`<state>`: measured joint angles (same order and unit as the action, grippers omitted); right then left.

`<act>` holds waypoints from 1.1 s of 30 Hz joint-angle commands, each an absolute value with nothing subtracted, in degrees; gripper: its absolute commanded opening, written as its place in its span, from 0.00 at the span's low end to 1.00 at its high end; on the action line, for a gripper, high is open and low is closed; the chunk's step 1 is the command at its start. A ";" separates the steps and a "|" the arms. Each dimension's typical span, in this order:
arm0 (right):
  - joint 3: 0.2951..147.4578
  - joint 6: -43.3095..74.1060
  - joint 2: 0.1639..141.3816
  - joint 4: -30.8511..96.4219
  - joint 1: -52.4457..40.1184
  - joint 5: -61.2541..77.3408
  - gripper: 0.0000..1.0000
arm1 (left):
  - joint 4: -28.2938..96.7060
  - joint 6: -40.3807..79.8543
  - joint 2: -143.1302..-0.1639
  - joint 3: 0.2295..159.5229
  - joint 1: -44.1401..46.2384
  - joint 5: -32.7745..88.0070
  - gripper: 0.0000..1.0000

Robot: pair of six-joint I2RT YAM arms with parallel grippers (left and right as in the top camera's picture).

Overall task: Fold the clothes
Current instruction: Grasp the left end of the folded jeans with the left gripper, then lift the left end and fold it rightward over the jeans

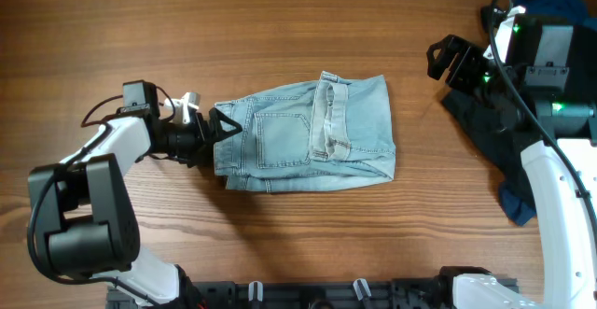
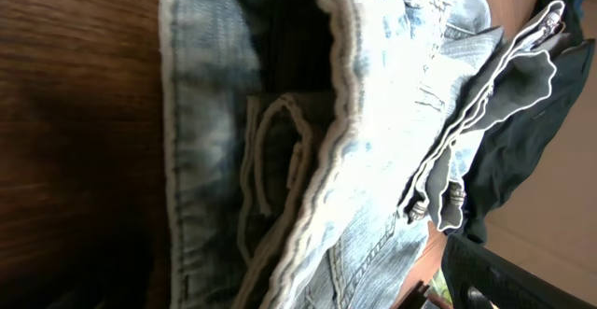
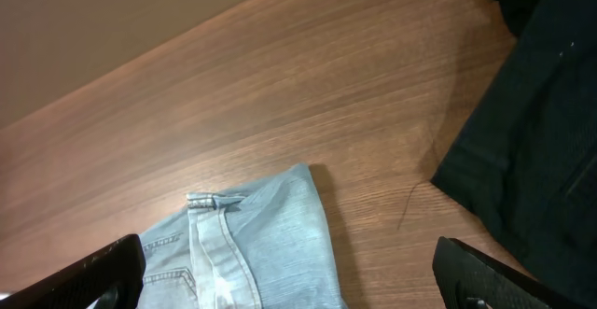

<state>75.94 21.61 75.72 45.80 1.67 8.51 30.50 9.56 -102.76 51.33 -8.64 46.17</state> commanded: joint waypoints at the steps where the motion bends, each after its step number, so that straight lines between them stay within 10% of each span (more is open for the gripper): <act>1: 77.36 20.64 75.16 45.47 1.85 8.93 1.00 | 30.52 10.79 -104.81 50.63 -6.98 43.42 1.00; 17: 77.36 19.53 75.16 45.50 1.85 8.95 1.00 | 30.41 11.42 -109.58 50.61 -6.11 42.22 0.93; 33: 77.36 19.51 75.16 45.74 1.85 8.95 1.00 | 30.70 15.75 -110.63 50.63 -6.28 36.73 0.04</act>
<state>75.94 20.29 75.72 45.82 1.67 8.51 30.35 12.40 -108.75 51.96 -6.74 45.87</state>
